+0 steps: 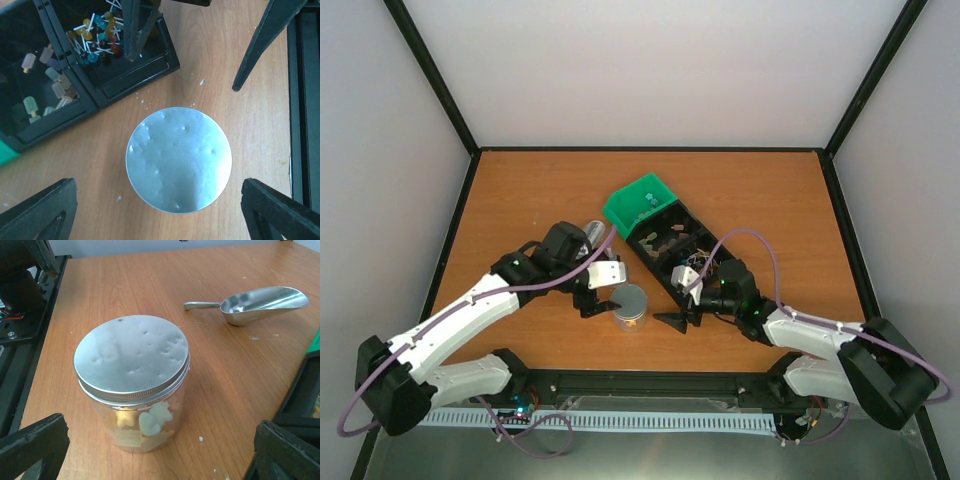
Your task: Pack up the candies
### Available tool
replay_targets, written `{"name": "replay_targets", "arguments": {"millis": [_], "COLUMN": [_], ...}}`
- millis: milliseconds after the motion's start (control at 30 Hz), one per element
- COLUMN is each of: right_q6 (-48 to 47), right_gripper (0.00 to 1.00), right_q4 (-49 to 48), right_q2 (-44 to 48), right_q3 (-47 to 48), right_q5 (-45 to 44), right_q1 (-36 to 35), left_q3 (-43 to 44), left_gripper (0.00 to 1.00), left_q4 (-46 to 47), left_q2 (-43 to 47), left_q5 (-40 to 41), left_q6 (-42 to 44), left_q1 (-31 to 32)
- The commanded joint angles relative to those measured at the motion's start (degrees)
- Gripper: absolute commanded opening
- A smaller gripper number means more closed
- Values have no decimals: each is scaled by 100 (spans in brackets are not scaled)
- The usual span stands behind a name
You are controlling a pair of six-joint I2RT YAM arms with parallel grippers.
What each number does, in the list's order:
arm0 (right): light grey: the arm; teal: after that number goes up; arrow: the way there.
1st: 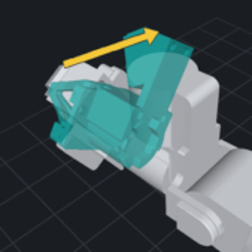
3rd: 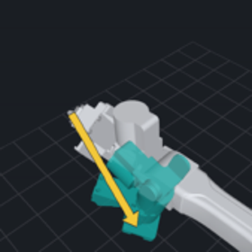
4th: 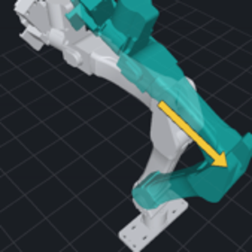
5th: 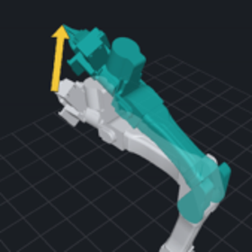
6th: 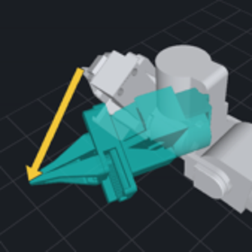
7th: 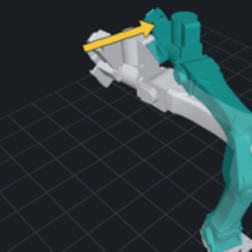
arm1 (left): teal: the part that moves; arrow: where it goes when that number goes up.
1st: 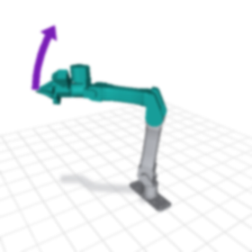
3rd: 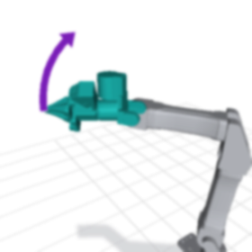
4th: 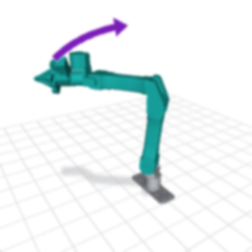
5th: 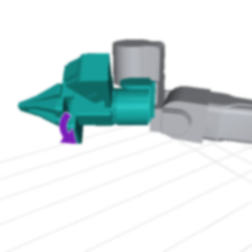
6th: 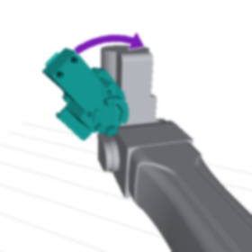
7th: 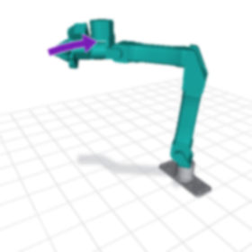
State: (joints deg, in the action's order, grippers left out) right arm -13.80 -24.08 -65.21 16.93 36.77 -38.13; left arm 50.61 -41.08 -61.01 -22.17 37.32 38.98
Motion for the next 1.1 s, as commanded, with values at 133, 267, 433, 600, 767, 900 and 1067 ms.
{"name": "replay_targets", "arguments": {"millis": [133, 267, 433, 600, 767, 900, 1067], "right_q6": [-393, -312, -478, -333, -407, -340, -323], "right_gripper": [100, 100, 100, 100, 100, 100, 100], "right_q4": [-1329, -1883, -2406, -3139, -3490, -3614, -3700], "right_q2": [-904, -1428, -1901, -2560, -3023, -3266, -3543], "right_q3": [-16, -23, -92, 47, 197, 359, 598], "right_q5": [29, -260, -96, -265, -236, -292, -366], "right_q1": [-352, -449, -488, -585, -728, -787, -898], "left_q3": [-280, -493, -735, -796, -954, -1043, -1097], "left_gripper": [98, 100, 98, 94, 84, 75, 68], "left_q4": [737, 991, 1239, 1291, 1541, 1675, 1731], "left_q2": [-395, -464, -494, -535, -447, -487, -534], "left_q5": [-289, -298, -286, 37, 134, 188, 212], "left_q6": [-457, -512, -633, -607, -437, -390, -259], "left_q1": [155, 283, 454, 631, 686, 711, 734]}}
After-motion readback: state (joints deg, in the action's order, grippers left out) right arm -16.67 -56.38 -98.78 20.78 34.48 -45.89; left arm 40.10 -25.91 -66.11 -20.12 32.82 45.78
